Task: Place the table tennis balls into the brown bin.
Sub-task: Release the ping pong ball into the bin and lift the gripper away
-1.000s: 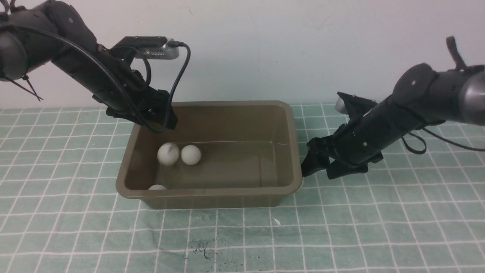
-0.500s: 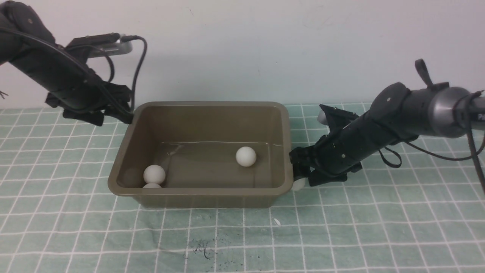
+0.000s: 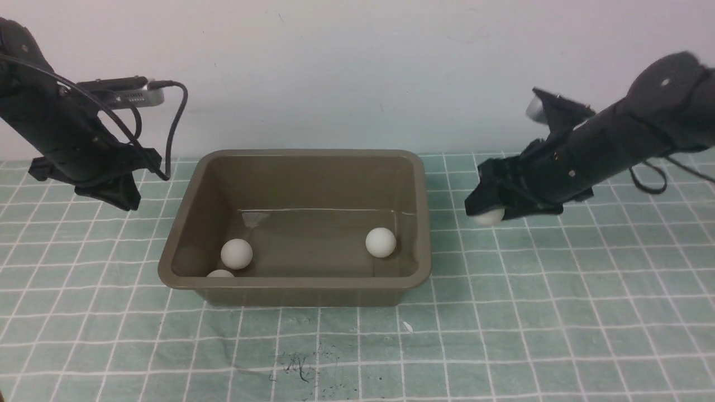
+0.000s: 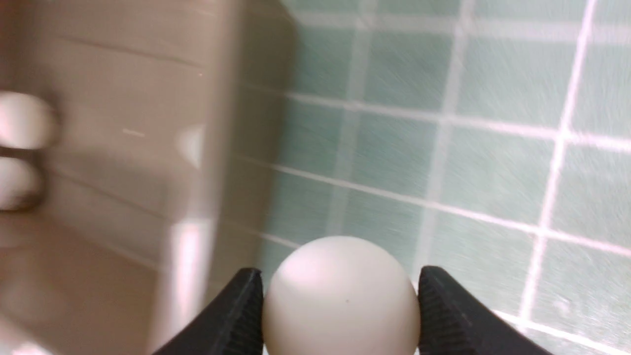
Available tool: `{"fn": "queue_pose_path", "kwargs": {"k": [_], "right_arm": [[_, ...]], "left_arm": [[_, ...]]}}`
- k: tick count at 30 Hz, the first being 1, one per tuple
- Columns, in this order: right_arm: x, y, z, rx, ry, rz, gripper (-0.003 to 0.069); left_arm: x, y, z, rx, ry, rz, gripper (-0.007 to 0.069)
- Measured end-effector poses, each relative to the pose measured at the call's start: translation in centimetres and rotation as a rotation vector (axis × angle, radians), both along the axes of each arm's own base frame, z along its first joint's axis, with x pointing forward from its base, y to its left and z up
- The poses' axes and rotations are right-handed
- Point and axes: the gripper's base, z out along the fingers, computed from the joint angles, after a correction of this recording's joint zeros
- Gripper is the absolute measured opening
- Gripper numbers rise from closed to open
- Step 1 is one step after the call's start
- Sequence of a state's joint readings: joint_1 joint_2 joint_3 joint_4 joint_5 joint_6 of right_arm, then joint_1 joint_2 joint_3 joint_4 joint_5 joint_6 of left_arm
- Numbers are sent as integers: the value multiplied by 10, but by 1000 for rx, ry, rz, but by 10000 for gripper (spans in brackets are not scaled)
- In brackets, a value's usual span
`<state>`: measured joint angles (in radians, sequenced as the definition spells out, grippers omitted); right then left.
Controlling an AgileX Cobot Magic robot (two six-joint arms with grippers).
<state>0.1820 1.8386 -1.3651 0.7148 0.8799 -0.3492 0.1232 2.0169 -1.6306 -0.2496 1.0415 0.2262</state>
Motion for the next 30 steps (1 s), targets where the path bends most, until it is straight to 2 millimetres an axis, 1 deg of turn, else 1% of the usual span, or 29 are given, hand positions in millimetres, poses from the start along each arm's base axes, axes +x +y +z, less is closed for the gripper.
{"fn": "queue_pose_path", "kwargs": {"k": [1,2,4,5,6,7,9,12,15,17,18,21,23,24,26,27,30], "right_arm": [[-2,3,7,6,-21,4,361],[-4,12,14,12,-57,13,361],[-5,29,20,19,-111,29,361],[-4,29,20,19,-114,27,361],[-4,42,21,22,-133,48,361],[-2,45,22,25,-140,53,361],[1,48,23,27,-147,56,361],[9,50,28,34,-170,58,377],[13,52,29,37,-168,67,397],[13,53,26,32,-152,81,414],[14,54,23,26,-143,88,424],[13,53,18,-5,-120,119,465],[12,53,19,-27,-115,145,495],[13,53,21,-28,-118,147,497],[12,53,30,-53,-113,187,513],[12,53,35,-61,-116,196,514],[4,47,64,-118,-120,225,500]], "left_arm": [[0,-2,-3,-8,11,-6,-5],[1,-5,-6,-17,24,-17,-5],[1,-17,-14,-42,55,-49,-5],[2,-19,-15,-44,59,-54,-5],[2,-30,-18,-56,70,-83,-5],[2,-41,-20,-57,76,-114,-5],[2,-50,-20,-59,75,-142,-5],[2,-72,-19,-65,61,-199,-5],[2,-85,-19,-74,50,-226,-5],[1,-86,-18,-75,47,-228,-5],[1,-83,-17,-70,46,-223,-5],[2,-67,-14,-56,41,-186,-5],[3,-54,-14,-50,39,-154,0],[3,-52,-14,-48,39,-153,1],[4,-44,-14,-41,34,-136,39],[4,-43,-14,-39,31,-136,61],[8,-44,-18,-30,6,-139,179]]}}
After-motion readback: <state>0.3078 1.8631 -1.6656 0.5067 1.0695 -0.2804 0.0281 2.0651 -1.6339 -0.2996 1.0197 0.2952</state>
